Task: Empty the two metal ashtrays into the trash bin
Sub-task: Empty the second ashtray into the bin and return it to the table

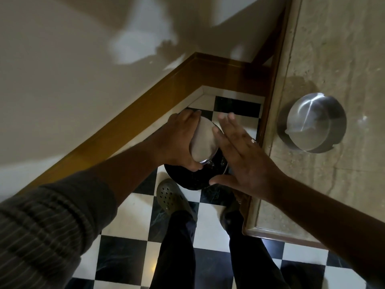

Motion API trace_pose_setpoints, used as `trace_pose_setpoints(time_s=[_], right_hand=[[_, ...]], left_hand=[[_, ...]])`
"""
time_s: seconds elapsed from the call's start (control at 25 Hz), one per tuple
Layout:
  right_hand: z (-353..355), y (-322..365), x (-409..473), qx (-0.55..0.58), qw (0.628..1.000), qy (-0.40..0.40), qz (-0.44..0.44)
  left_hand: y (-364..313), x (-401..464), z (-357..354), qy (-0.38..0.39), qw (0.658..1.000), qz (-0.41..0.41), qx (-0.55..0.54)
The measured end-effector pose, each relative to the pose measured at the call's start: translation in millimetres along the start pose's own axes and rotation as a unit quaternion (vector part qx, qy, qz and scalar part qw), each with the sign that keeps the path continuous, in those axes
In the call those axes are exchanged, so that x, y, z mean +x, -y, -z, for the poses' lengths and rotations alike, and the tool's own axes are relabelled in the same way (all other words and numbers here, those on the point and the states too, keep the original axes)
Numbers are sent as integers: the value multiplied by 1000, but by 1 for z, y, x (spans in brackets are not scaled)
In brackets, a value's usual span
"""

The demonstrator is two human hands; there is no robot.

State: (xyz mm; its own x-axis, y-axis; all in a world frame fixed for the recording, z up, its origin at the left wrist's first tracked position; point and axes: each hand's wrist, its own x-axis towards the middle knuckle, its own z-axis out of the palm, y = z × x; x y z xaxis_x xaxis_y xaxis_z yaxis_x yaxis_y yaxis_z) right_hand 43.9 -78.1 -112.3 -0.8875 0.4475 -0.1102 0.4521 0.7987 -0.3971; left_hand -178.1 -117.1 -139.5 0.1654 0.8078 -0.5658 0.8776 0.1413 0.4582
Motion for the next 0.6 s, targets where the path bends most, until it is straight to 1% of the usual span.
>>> trace_pose_setpoints(time_s=[0.08,0.12,0.16,0.2,0.28,0.32,0.36,0.4,0.44,0.52,0.6], right_hand=[[23,12,5,6,991,-129,14],[28,15,7,2,985,-171,13],[25,16,6,-11,985,-174,11],[18,16,5,-28,991,-128,7],[-3,13,2,-54,998,41,7],[-11,11,1,-59,993,100,10],[-16,9,2,-59,989,134,14],[-18,8,5,-53,988,141,17],[-15,8,9,-45,991,128,17],[-4,7,11,-22,998,62,9],[13,9,13,-11,999,-48,4]], left_hand=[[3,3,0,-33,999,-15,-1],[0,4,-1,-47,999,-16,-3],[-4,5,-1,-64,998,-13,-11],[-10,7,0,-81,996,-8,-24],[-17,7,3,-104,994,-5,-45],[-18,6,5,-108,993,-8,-49],[-17,5,5,-108,993,-4,-52],[-17,2,4,-107,993,3,-54],[-15,2,4,-105,993,4,-55],[-13,3,0,-96,994,-7,-49],[-7,7,-5,-87,996,-20,-23]])
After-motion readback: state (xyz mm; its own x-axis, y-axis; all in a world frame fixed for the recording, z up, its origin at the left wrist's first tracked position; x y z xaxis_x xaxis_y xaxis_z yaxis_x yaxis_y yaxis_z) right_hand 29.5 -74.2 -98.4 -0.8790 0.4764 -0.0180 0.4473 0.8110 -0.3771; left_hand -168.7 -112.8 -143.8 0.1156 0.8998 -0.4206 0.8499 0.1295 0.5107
